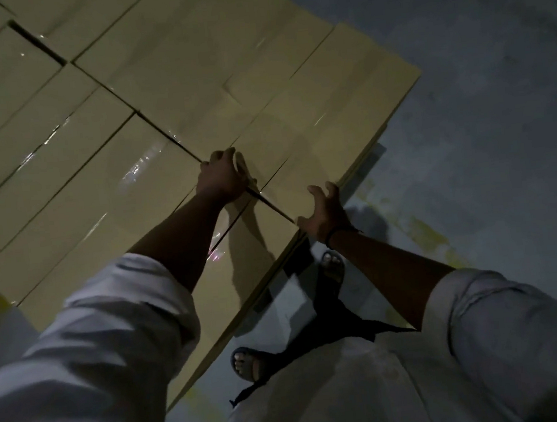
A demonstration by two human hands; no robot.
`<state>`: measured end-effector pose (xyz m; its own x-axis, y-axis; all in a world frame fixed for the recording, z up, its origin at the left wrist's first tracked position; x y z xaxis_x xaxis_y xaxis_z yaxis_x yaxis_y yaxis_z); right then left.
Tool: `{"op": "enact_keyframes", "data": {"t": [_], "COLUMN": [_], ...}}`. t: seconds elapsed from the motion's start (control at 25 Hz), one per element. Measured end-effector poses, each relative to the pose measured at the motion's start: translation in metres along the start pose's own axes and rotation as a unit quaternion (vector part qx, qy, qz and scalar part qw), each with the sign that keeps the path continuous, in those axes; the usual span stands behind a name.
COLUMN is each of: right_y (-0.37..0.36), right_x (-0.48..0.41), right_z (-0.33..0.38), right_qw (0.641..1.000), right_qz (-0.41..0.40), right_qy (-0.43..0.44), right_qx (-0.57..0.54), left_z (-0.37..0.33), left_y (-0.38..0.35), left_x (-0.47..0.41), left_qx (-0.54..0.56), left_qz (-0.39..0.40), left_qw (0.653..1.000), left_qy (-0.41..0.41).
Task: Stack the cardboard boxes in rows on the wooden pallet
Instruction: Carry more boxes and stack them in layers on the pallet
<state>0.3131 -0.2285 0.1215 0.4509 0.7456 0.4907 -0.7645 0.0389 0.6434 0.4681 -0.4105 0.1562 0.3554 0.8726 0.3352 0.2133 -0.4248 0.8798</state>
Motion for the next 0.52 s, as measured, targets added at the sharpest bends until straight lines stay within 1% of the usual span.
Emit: {"op": "enact_keyframes", "data": {"t": [0.12, 0.28, 0.52], "right_y": [0.001, -0.002, -0.004], "right_x": [-0.005, -0.005, -0.002], "right_z": [0.001, 0.000, 0.001], "right_qw": [1.000, 1.000, 1.000], "right_qz": [0.006, 0.005, 0.000], "right_qy": [0.010, 0.000, -0.001], "right_qx": [-0.008, -0.004, 0.003], "left_z": [-0.004, 0.001, 0.013], "left_y": [-0.007, -0.008, -0.012], "left_x": [-0.026, -0.047, -0.059], "left_qx": [-0.019, -0.015, -0.025], "left_qz": [0.022, 0.017, 0.026], "left_qw": [1.000, 1.000, 0.999], "left_qy": [0.000, 0.015, 0.003]}}
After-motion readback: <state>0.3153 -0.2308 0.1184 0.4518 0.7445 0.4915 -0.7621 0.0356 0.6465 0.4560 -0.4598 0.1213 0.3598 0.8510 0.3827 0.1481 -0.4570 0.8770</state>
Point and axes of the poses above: each hand's wrist, its own x-axis away from the middle knuckle, its own y-axis out of the back of the hand, z = x × y, the point moved 5 cm from there along -x, towards the middle knuckle, and after that the axes turned 5 degrees about -z, right-handed, at the moved point
